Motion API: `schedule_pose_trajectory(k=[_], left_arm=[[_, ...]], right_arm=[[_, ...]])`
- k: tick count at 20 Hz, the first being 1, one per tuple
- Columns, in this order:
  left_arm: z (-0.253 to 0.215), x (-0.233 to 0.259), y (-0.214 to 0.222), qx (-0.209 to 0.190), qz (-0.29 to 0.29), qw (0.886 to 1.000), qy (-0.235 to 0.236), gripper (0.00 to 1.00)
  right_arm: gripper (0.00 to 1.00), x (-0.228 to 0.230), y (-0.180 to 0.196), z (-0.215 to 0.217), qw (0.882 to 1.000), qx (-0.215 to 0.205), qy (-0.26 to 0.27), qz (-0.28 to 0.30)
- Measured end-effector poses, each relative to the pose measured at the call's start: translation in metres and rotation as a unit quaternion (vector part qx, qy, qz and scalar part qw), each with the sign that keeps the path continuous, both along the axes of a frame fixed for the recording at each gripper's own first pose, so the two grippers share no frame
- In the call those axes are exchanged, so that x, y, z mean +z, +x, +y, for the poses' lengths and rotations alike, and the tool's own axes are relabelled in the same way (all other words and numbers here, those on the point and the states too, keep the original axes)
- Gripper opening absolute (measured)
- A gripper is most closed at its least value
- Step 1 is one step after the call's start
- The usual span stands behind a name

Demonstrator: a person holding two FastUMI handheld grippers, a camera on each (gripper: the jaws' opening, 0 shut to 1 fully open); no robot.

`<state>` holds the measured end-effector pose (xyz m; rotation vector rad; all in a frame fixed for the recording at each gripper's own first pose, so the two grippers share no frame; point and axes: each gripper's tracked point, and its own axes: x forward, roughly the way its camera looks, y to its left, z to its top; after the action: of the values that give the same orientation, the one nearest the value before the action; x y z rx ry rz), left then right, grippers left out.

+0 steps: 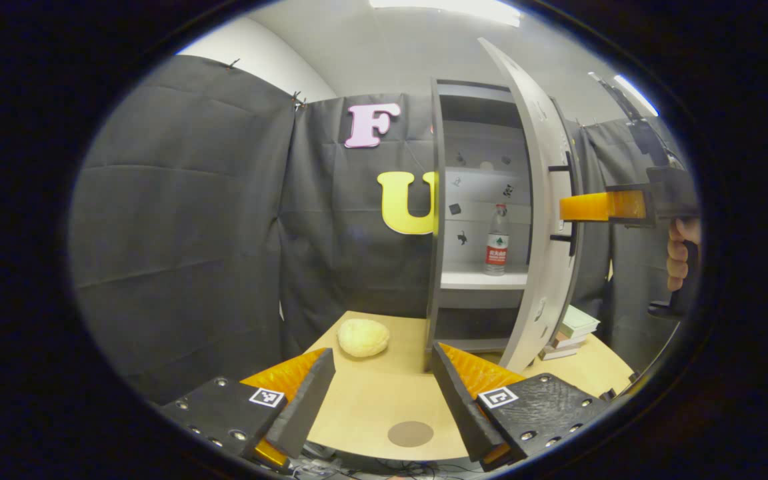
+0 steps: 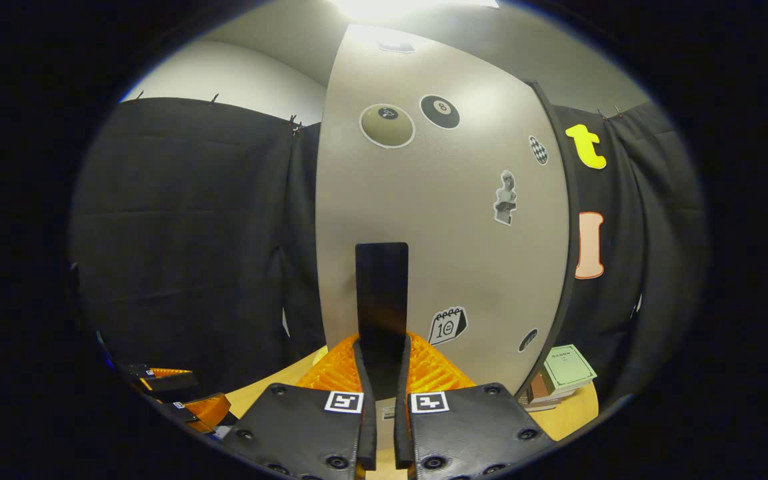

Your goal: Open the cabinet door with the right hand, grasp the bottle in the cabinet with the left hand and place it on the coaster, then close the cabinet door with the right hand.

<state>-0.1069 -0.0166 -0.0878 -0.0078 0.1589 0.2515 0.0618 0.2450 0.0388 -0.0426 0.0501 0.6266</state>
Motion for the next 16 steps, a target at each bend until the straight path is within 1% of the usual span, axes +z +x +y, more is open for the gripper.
schedule_pose_trajectory(k=[1, 6, 7, 8, 9, 11, 12, 13, 14, 15, 16], left_arm=[[-0.01, -0.001, -0.006, -0.001, 0.004, 1.0, 0.002, 0.87], [-0.06, -0.001, -0.023, -0.009, 0.012, 1.0, 0.005, 0.89], [-0.067, 0.001, -0.025, -0.01, 0.011, 1.0, 0.005, 0.89], [-0.075, 0.0, -0.027, -0.012, 0.011, 1.0, 0.002, 0.89], [-0.083, 0.001, -0.028, -0.014, 0.011, 1.0, -0.001, 0.88], [-0.099, 0.002, -0.028, -0.018, 0.007, 1.0, -0.005, 0.87], [-0.107, 0.002, -0.027, -0.02, 0.006, 1.0, -0.005, 0.87], [-0.113, 0.004, -0.028, -0.022, 0.006, 1.0, -0.005, 0.87], [-0.12, 0.003, -0.028, -0.024, 0.007, 1.0, -0.003, 0.87], [-0.126, 0.002, -0.029, -0.025, 0.009, 1.0, 0.0, 0.87], [-0.133, 0.001, -0.029, -0.028, 0.012, 1.0, 0.003, 0.87]], right_arm=[[0.09, -0.001, -0.003, -0.008, 1.0, 0.001, 0.001, 0.0], [0.08, -0.002, -0.019, -0.053, 1.0, -0.006, 0.003, 0.004], [0.12, -0.002, -0.02, -0.062, 1.0, -0.011, 0.001, 0.003], [0.08, -0.002, -0.021, -0.069, 1.0, -0.014, -0.002, 0.002], [0.08, -0.002, -0.024, -0.078, 1.0, -0.016, -0.002, 0.003], [0.08, -0.002, -0.021, -0.093, 1.0, -0.02, 0.002, 0.006], [0.11, -0.001, -0.022, -0.101, 1.0, -0.024, 0.002, 0.006], [0.11, -0.001, -0.021, -0.108, 1.0, -0.028, 0.0, 0.004], [0.07, -0.001, -0.021, -0.115, 0.999, -0.033, -0.003, 0.001], [0.11, -0.001, -0.02, -0.123, 0.999, -0.039, -0.006, 0.0], [0.07, -0.002, -0.019, -0.129, 0.999, -0.045, -0.005, 0.001]])
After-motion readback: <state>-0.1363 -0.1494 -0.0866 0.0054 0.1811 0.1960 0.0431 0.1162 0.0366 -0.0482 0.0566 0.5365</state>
